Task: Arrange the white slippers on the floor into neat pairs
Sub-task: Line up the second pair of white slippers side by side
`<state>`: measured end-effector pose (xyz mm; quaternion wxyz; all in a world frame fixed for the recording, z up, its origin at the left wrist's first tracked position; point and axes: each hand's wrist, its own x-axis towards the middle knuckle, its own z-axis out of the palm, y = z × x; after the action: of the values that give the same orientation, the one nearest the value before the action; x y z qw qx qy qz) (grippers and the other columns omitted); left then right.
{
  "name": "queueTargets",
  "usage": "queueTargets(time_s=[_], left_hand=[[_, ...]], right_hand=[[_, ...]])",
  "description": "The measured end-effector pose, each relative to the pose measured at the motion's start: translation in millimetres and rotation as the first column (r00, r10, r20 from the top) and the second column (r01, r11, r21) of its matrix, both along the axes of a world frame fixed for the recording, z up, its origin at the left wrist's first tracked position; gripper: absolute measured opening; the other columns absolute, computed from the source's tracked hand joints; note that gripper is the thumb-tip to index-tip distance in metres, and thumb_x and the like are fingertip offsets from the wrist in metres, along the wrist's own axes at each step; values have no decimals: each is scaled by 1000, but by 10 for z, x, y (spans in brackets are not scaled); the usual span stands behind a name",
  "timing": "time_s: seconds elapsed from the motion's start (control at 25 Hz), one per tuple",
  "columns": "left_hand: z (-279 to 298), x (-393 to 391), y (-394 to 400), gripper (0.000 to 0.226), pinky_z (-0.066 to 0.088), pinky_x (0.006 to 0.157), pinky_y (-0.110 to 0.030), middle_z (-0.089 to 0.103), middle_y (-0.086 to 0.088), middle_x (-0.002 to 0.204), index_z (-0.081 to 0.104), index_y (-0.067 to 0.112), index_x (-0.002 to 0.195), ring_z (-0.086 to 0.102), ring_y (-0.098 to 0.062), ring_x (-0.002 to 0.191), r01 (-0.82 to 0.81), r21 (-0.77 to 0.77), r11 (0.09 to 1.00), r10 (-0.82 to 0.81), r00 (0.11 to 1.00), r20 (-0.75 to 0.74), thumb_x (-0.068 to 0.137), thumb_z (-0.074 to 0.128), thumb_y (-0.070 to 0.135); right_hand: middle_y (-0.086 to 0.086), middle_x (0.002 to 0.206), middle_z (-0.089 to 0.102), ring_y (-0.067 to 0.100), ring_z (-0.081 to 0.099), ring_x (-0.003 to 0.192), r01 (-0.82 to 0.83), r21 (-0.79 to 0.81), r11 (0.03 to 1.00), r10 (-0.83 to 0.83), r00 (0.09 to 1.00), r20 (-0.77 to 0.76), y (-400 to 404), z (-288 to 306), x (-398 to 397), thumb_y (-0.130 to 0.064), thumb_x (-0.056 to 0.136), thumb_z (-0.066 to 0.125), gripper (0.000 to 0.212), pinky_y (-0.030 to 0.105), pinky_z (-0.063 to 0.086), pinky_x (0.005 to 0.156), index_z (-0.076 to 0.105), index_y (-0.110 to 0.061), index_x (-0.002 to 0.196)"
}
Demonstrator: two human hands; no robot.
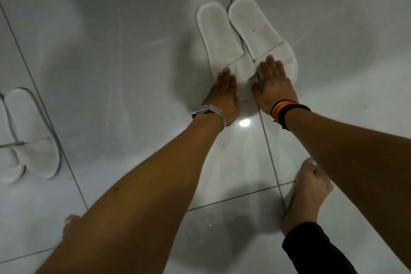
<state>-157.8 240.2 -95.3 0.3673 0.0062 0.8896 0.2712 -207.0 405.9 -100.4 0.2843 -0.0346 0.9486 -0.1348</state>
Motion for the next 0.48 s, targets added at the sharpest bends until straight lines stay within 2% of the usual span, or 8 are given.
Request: queueTargets(time_s=[0.24,0.48], left_hand=[[-45,-237,833,71,15,125,-47,-14,-11,168,3,5,159,-8,-28,156,-5,27,1000,6,999,-37,98,36,18],[-35,-171,1015,69,14,125,-47,-13,-9,168,4,7,159,-7,-26,156,5,20,1000,-4,998,-57,99,36,18]], right_hand=[[12,164,7,32,5,151,51,21,998,-51,999,14,689,19,-260,-31,97,44,63,47,16,123,23,-9,151],[18,163,10,34,10,150,53,16,998,-53,998,34,853,99,-249,-29,98,43,59,45,18,123,25,-5,150]])
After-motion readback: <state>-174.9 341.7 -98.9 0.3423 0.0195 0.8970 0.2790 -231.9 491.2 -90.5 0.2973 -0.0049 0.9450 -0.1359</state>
